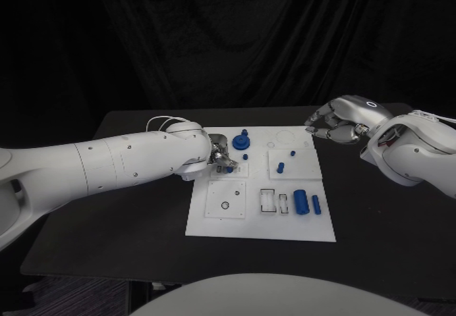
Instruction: Assemble the parts on the task board
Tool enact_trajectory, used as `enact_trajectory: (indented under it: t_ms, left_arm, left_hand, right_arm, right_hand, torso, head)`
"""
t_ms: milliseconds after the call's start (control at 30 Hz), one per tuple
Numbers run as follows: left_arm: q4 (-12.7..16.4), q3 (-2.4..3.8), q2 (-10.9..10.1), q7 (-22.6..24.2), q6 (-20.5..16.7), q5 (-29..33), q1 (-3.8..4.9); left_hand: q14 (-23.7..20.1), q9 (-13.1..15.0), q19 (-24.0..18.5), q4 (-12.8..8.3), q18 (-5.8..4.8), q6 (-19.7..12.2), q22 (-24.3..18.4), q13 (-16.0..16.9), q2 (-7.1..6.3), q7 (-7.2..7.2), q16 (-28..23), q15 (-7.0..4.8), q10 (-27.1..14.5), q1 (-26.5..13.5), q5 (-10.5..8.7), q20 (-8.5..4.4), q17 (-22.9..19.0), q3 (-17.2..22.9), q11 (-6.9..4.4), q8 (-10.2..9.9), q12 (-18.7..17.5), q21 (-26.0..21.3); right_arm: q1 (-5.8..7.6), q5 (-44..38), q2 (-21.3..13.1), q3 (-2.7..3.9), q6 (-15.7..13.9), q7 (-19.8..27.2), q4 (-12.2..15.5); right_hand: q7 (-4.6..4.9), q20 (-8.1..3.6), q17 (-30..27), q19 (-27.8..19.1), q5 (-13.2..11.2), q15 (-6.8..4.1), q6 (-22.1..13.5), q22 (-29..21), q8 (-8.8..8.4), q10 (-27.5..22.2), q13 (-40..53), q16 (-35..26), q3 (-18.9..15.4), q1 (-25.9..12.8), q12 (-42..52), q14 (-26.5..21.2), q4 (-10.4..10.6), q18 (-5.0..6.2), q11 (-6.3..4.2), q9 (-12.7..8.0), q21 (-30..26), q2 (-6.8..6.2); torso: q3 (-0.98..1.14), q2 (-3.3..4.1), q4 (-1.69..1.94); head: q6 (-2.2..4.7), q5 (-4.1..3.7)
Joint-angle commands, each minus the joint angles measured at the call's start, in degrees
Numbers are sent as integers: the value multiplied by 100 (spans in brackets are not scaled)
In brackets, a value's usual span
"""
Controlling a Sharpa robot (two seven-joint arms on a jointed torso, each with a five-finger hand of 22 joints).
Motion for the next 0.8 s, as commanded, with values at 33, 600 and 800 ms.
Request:
enact_trajectory:
  t_ms: [33, 600, 800]
  left_arm:
    - [12, -38, 6, 75, 95, 108, -75]
    - [209, -38, -167, 375, -573, 45, -81]
    - [274, -38, -223, 441, -726, -21, -81]
  left_hand:
    - [595, 26, -18, -57, 11, -55, 57, 1507, 33, -14, 15, -43, 587, -7, 4, -21, 1509, 107, -28, -35, 15, -29]
    - [595, 150, 33, -185, -2, 12, 122, 1507, -37, -37, 15, -57, 587, 11, 128, -30, 1509, 286, -47, -1, 15, -1]
    - [595, 163, 39, -187, -3, 21, 128, 1507, -50, -37, 15, -59, 587, -2, 136, -32, 1509, 296, -48, 4, 15, 2]
  right_arm:
    - [-13, -10, -11, 4, 44, -114, -1]
    - [-21, -10, -43, 4, 60, -120, 7]
    - [-24, -10, -50, 4, 73, -129, 6]
  right_hand:
    - [-8, 23, 678, 221, 24, 40, 38, 1200, -27, 396, 1231, -21, 39, 53, -36, 403, 3, 46, 44, -6, -20, -12]
    - [-7, 22, 662, 218, 24, 40, 39, 1197, -30, 378, 1208, -33, 47, 54, -51, 399, 1, 48, 45, -8, -29, -13]
    - [-7, 22, 662, 218, 24, 40, 39, 1197, -30, 378, 1208, -33, 47, 54, -51, 399, 1, 48, 45, -8, -29, -13]
  torso:
    - [0, 3, 0]
    - [-6, 2, 2]
    - [-4, 4, 0]
  head:
    - [-1, -5]
    - [-1, -26]
    - [-1, -22]
